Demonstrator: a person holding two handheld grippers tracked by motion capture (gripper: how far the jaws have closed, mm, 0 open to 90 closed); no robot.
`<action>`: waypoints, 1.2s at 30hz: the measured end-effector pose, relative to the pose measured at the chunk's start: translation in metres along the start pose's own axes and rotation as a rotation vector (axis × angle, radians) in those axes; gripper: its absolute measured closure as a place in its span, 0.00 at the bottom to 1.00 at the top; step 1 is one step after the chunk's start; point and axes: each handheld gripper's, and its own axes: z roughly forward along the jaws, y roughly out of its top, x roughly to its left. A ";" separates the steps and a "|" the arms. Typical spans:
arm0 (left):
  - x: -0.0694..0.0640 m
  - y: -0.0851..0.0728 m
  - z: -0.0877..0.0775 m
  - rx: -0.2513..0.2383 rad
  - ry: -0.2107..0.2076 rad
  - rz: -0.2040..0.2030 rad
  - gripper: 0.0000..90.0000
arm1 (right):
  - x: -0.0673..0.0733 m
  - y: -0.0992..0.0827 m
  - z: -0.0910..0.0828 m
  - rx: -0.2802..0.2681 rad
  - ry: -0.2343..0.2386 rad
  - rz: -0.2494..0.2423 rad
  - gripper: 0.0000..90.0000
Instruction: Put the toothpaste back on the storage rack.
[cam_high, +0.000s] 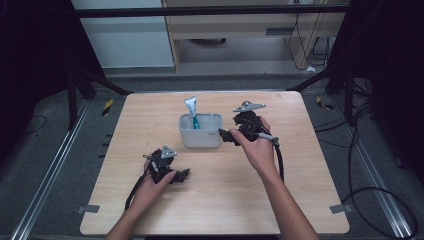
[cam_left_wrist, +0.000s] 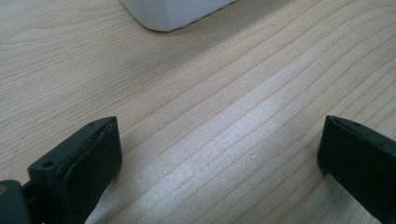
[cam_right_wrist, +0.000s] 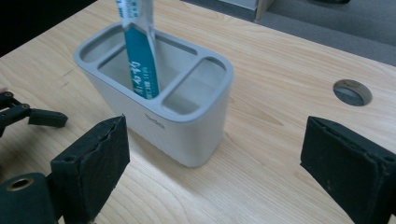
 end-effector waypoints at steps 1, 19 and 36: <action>0.000 0.000 0.000 0.000 0.000 0.000 0.00 | -0.003 -0.002 -0.001 0.001 -0.005 0.004 0.09; 0.000 0.000 0.000 0.000 0.000 0.000 0.00 | -0.043 -0.044 -0.024 0.045 -0.149 -0.022 0.12; 0.000 0.000 0.000 0.000 0.000 0.000 0.00 | -0.066 -0.084 -0.024 0.133 -0.199 -0.007 0.13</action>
